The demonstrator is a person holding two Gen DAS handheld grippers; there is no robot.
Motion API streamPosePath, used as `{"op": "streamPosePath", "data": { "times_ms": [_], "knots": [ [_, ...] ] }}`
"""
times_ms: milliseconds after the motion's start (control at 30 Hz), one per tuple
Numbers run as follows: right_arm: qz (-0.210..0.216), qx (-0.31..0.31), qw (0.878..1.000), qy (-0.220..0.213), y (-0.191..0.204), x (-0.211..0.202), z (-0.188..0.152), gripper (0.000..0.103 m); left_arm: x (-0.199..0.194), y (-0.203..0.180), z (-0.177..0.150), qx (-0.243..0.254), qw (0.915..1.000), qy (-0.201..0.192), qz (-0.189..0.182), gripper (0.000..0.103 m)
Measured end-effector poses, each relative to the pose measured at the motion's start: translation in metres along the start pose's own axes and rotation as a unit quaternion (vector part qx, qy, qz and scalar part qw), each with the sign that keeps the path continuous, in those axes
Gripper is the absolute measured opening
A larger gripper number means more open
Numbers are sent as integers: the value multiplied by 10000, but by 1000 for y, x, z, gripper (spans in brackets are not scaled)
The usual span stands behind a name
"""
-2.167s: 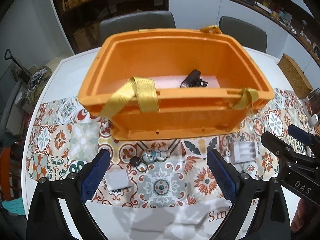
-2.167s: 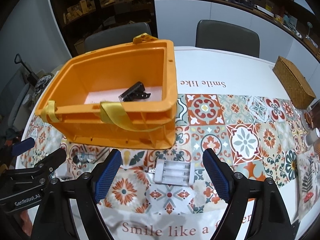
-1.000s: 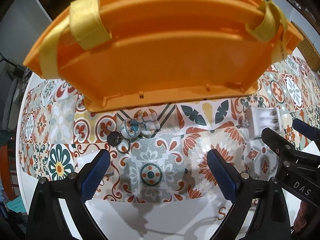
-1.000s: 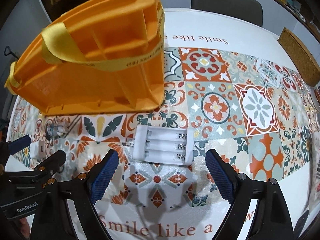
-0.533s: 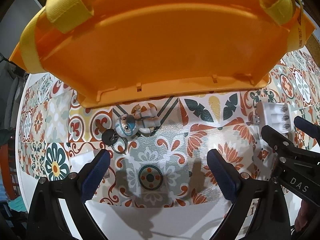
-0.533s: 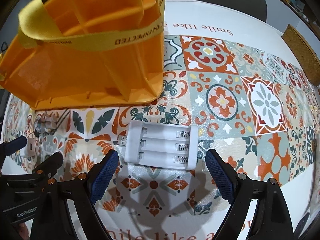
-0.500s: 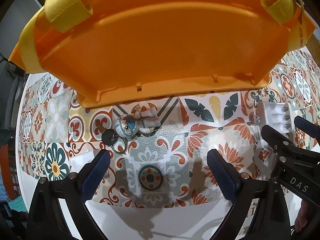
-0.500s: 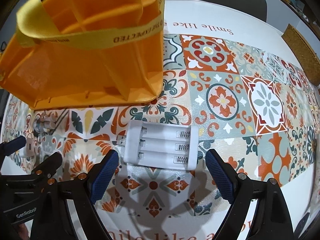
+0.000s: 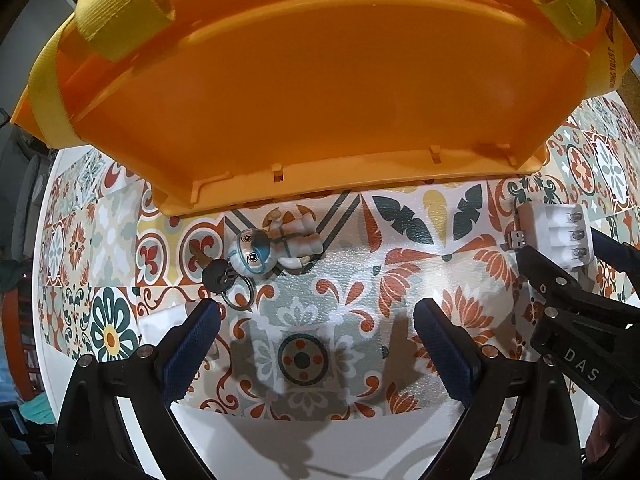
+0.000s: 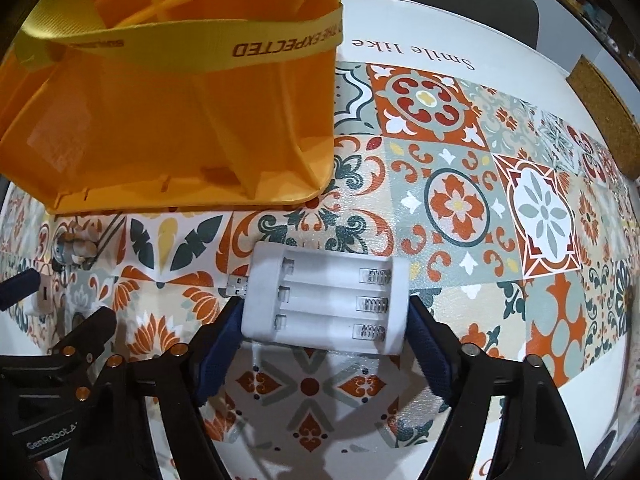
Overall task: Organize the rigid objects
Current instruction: 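Close the right tool around the white battery charger, then grasp the white plug adapter with the left tool while the right tool holds the charger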
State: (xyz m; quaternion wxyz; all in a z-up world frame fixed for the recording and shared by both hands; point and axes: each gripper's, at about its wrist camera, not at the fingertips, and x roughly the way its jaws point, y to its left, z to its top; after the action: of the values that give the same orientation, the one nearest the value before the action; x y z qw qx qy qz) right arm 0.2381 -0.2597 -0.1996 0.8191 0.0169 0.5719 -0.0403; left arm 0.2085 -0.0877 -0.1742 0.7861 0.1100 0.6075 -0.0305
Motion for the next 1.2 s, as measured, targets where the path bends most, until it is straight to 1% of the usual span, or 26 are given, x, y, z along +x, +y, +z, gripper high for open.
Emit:
{"op": "streamPosePath", "data": {
  "times_ms": [133,300,567,867,1033,1200],
  "knots": [
    [32,-2,10000,9,6,-3,-7,78,-4,0,-4,-9,10000,-35,-35,99],
    [53,-22,9999,-117,9,-22,-16,78,-12,9,-11,-143,9998,-105,-103,99],
    [197,-32,9995,-247,21,-50,-26,78,-33,36,-28,-407,9985,-326,-164,99],
    [397,-87,9984,-396,55,-79,-35,78,-47,69,-45,-755,9957,-464,-278,99],
    [509,-165,9978,-402,72,-86,-39,78,-46,88,-55,-933,9942,-444,-293,99],
    [559,-201,9976,-361,82,-81,-39,78,-42,103,-60,-1034,9934,-423,-258,99]
  ]
}}
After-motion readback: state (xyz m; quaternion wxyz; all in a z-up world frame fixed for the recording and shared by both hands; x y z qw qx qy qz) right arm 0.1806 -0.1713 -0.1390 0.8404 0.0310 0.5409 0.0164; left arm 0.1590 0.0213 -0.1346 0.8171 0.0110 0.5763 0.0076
